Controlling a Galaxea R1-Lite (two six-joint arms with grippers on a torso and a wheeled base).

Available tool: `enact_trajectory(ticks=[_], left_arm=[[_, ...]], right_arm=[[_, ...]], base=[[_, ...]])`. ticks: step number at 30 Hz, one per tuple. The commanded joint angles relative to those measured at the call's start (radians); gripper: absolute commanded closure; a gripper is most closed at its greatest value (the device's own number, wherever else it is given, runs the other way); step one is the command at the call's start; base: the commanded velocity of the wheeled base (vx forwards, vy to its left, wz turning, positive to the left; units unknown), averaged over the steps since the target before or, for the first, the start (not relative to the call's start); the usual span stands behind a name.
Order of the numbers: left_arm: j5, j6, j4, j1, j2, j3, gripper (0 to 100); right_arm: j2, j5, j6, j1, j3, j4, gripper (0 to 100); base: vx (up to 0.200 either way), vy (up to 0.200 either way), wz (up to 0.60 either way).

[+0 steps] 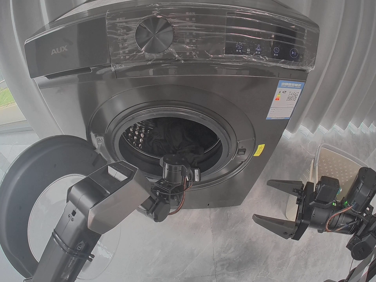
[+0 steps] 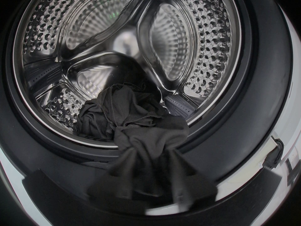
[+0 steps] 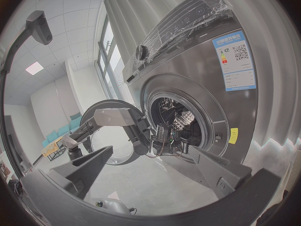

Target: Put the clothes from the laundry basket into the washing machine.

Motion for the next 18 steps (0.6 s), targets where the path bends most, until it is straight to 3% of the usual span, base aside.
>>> enact_trajectory(ticks=[1, 9, 10, 18], left_arm=[[0.001, 0.000, -0.002, 0.001, 0.021, -0.012, 100], [0.013, 0.001, 0.000, 0.013, 0.023, -0.167, 100], [0.018, 0.003, 0.012, 0.029, 0.024, -0.232, 100], [0.044, 0.017, 0.052, 0.079, 0.030, -0.350, 100]], right_arm=[[0.002, 0.000, -0.001, 0.001, 0.000, 0.000, 0], [0.002, 0.000, -0.001, 0.001, 0.000, 0.000, 0], [0.002, 0.000, -0.001, 0.002, 0.000, 0.000, 0], [0.002, 0.000, -0.001, 0.002, 0.000, 0.000, 0]], base=[[0.000, 0.000, 0.00], [0.000, 0.000, 0.00], [0.000, 0.000, 0.00], [0.000, 0.000, 0.00]])
